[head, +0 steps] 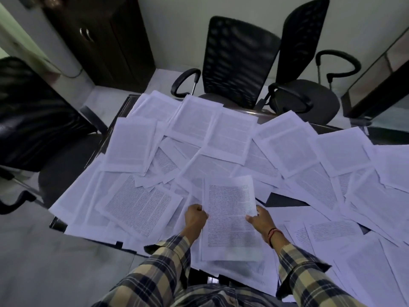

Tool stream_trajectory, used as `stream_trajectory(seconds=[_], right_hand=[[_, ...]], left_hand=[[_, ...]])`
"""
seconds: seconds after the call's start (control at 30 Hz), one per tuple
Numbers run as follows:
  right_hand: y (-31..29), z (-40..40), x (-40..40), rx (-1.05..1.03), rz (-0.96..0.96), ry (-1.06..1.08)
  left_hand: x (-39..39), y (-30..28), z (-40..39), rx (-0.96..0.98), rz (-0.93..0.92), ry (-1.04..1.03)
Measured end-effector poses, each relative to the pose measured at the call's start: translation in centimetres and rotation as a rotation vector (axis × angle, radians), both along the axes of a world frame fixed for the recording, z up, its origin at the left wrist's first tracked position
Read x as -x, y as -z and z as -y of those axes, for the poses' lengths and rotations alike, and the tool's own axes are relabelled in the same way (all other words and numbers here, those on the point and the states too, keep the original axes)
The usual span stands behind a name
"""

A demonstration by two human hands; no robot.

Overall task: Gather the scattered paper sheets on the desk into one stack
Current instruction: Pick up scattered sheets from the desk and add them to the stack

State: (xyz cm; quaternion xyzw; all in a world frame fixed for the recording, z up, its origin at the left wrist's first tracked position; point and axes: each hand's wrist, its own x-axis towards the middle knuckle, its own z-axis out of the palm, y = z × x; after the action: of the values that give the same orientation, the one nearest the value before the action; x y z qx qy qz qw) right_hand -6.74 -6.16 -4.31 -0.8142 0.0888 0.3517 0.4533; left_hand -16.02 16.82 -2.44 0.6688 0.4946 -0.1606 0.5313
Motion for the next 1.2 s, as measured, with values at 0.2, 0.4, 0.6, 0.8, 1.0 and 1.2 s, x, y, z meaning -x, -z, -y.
stream_trajectory(seconds=[0.2, 0.4, 0.6, 0.8, 1.0, 1.2], right_hand=[[-0.7, 2.2, -0.4, -0.131, -0.033, 0.189], [0.9, 3.3, -0.8, -0.147, -0.177, 0.128], [1.1, 3.9, -2.4, -0.206, -0.215, 0.157], [-1.0, -0.2, -7.8, -0.258, -0.139, 0.170], [-2.6, -6.6, -16.8, -0.238, -0.041, 0.276], [-1.4, -11.4, -25.2, -0.140, 0.001, 0.315]], left_hand=[[-4.3, -0.8, 0.7, 0.038, 0.004, 0.136], [-4.1, 1.0, 1.8, 0.075, -0.146, 0.338], [-4.7, 0.7, 1.1, -0.022, -0.076, 0.348], [-10.2, -1.0, -3.3, -0.066, 0.033, 0.255], [-19.4, -2.6, -10.1, 0.022, 0.143, 0.105], [-27.7, -2.0, -18.6, -0.221, 0.090, 0.264]])
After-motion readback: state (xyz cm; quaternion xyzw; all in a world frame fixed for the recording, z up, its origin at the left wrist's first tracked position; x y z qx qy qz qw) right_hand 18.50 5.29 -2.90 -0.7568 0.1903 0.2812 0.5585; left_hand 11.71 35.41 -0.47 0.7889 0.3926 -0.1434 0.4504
